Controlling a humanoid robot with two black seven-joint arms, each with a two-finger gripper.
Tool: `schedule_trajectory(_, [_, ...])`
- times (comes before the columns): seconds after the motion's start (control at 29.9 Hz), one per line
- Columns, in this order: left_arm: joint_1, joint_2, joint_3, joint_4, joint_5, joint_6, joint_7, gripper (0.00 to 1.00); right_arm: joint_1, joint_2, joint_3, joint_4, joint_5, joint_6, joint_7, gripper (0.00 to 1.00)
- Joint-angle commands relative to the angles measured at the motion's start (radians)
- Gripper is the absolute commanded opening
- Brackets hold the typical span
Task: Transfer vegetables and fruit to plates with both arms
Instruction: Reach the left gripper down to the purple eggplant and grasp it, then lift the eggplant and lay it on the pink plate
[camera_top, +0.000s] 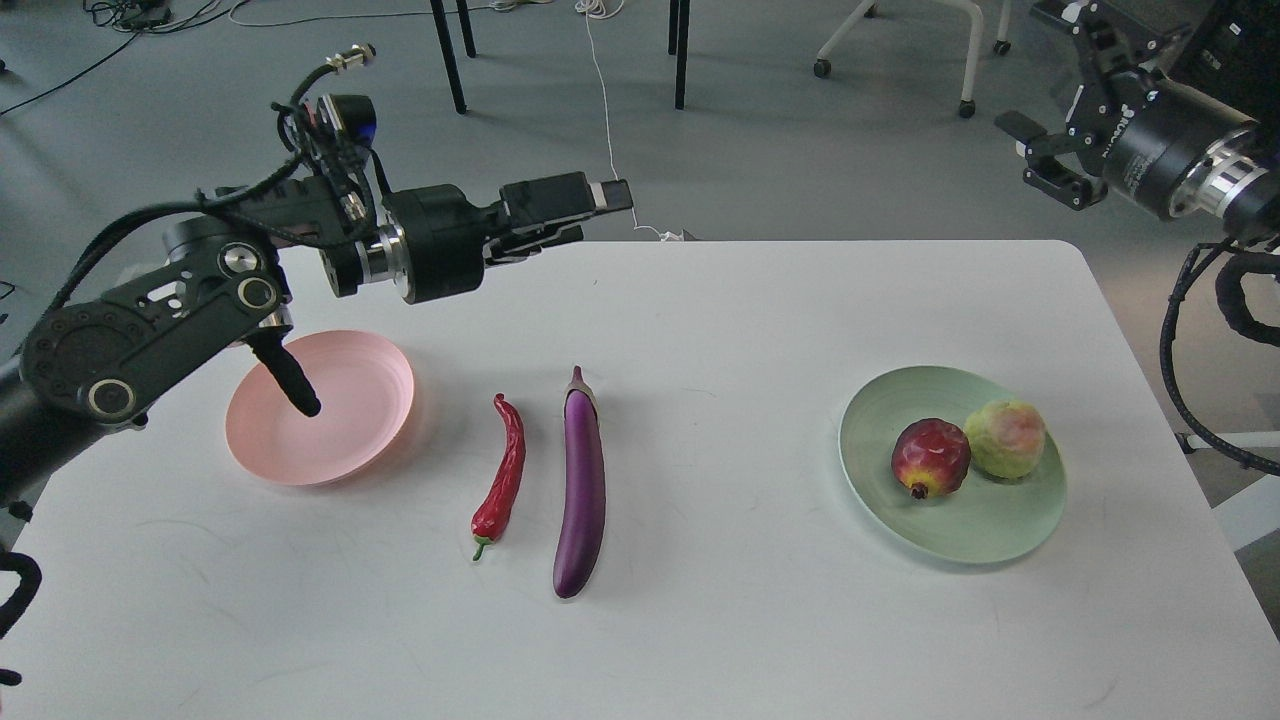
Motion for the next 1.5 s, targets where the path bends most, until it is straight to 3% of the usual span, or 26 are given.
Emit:
schedule_trajectory(0.0, [0.003,-0.009,0.095,-0.043,0.216,0.000,0.000,0.98,-0.091,-0.026,0.009,-0.005,0.196,0.024,0.002,0.99])
schedule_trajectory(0.1, [0.003,-0.043,0.154,-0.041,0.371,0.000,0.005,0.98,-0.153,-0.043,0.011,-0.009,0.253,0.108,0.014,0.99])
schedule_trajectory(0.17, [0.009,-0.063,0.183,-0.041,0.435,0.000,0.028,0.98,-0.199,-0.047,0.011,-0.006,0.256,0.199,0.047,0.99])
schedule_trajectory(0.23, [0.014,-0.080,0.227,-0.041,0.472,0.000,0.095,0.98,-0.245,-0.047,0.011,-0.005,0.255,0.214,0.075,0.99])
schedule_trajectory(0.33, [0.023,-0.098,0.284,-0.041,0.483,0.000,0.208,0.95,-0.292,-0.047,0.011,0.001,0.256,0.214,0.080,0.99])
schedule_trajectory(0.4, [0.032,-0.121,0.292,-0.035,0.486,0.000,0.242,0.94,-0.305,-0.049,0.011,0.003,0.256,0.214,0.081,0.99])
schedule_trajectory(1.0, [0.106,-0.134,0.289,0.022,0.620,0.006,0.247,0.89,-0.314,-0.047,0.018,0.020,0.255,0.214,0.081,0.99])
schedule_trajectory(1.34, [0.112,-0.150,0.289,0.013,0.614,0.004,0.249,0.34,-0.314,-0.046,0.020,0.020,0.255,0.214,0.081,0.99])
schedule_trajectory(1.47, [0.109,-0.152,0.279,0.006,0.612,0.003,0.249,0.23,-0.314,-0.046,0.020,0.020,0.255,0.214,0.081,0.99])
